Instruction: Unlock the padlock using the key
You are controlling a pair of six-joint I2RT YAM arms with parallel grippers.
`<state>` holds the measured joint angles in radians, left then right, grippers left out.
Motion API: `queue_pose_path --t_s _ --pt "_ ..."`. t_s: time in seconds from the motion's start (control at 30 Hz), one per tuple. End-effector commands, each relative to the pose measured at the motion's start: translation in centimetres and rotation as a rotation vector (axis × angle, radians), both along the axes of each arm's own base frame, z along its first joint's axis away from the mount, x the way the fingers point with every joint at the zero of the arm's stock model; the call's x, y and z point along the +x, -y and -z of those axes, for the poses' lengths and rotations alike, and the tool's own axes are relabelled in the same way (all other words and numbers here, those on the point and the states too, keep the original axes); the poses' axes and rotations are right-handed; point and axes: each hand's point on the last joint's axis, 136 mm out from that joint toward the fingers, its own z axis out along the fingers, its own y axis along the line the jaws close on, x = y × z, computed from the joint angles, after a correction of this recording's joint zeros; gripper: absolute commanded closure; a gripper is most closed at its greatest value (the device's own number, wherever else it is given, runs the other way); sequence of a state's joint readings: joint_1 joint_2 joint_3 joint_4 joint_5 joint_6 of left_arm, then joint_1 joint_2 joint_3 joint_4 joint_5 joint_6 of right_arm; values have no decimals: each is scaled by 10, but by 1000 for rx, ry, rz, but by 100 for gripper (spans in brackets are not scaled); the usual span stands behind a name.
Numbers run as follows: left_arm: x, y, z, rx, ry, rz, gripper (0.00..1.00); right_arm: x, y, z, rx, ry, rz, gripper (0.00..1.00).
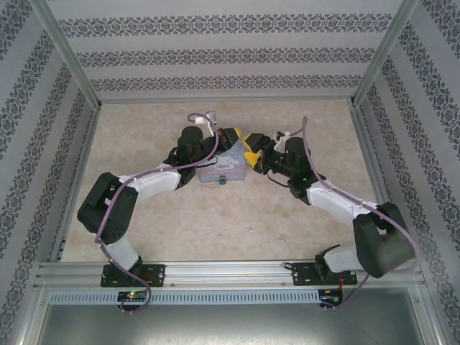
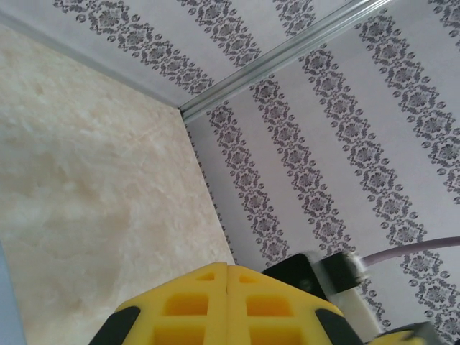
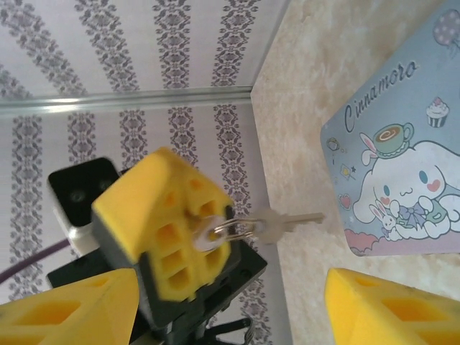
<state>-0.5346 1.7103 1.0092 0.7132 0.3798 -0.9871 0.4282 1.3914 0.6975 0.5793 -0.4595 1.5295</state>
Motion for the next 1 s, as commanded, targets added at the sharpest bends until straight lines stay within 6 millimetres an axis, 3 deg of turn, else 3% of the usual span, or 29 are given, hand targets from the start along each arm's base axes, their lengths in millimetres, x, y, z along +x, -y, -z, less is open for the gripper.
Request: queue_pose_path --t_s 0.0,0.33,0.5,0.97 --pt "5 -7 -9 -56 46 -40 100 10 -3 -7 124 -14 69 31" --pt "2 -11 -4 -83 31 -51 100 24 -9 -15 198 17 118 40" --pt "1 -12 -5 -92 32 -52 100 30 -11 -15 218 16 126 49" --pt "-4 -13 -4 -94 31 -50 100 35 -23 -15 248 13 114 64"
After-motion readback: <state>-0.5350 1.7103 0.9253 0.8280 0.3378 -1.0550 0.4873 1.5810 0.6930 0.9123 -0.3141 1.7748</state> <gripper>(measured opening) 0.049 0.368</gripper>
